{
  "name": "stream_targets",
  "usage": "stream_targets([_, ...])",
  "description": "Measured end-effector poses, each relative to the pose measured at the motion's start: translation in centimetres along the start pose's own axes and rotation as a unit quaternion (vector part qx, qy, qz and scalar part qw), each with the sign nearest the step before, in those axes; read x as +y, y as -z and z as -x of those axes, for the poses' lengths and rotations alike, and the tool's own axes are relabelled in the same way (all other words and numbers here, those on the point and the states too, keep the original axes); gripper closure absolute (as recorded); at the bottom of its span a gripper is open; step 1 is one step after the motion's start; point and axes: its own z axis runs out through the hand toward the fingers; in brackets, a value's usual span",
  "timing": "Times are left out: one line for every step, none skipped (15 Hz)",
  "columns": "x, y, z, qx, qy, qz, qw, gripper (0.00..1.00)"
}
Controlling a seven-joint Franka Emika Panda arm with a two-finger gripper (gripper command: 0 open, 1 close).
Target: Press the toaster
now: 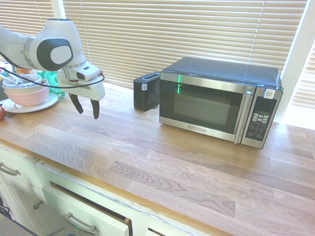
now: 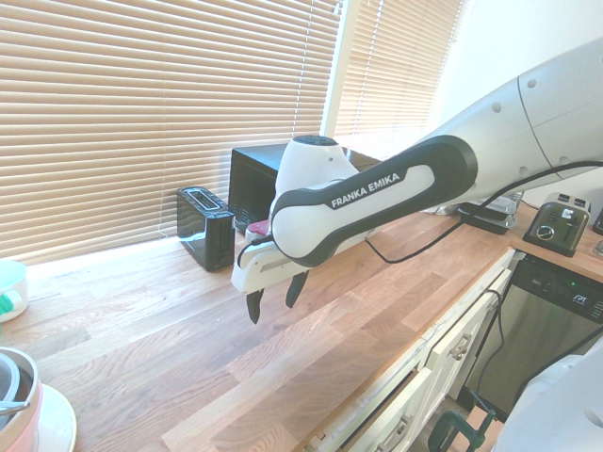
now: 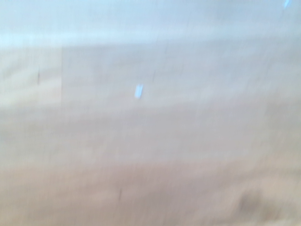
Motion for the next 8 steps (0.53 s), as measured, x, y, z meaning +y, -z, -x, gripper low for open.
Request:
stream_targets([-0.4, 0.6, -0.6, 0.013, 0.000, -0.009, 1.000, 0.00])
stream_targets([-0.9, 1.3, -1.3, 0.028, 0.002, -0.017, 0.999, 0.00])
stream_targets([-1.4, 2.0, -2.0, 0.043, 0.001, -0.024, 0.999, 0.00])
stream_targets([-2.0, 2.5, -2.9, 0.059, -0.001, -0.028, 0.998, 0.00])
stream_targets([-2.5, 2.8, -3.8, 0.074, -0.005, -0.029, 0.997, 0.00])
stream_targets([-2.9, 3.0, -4.8, 0.086, -0.009, -0.028, 0.996, 0.00])
stream_targets([-3.4, 3.2, -5.7, 0.095, -0.014, -0.027, 0.995, 0.00])
stream_targets([-4.0, 3.4, -6.4, 0.103, -0.016, -0.026, 0.994, 0.00])
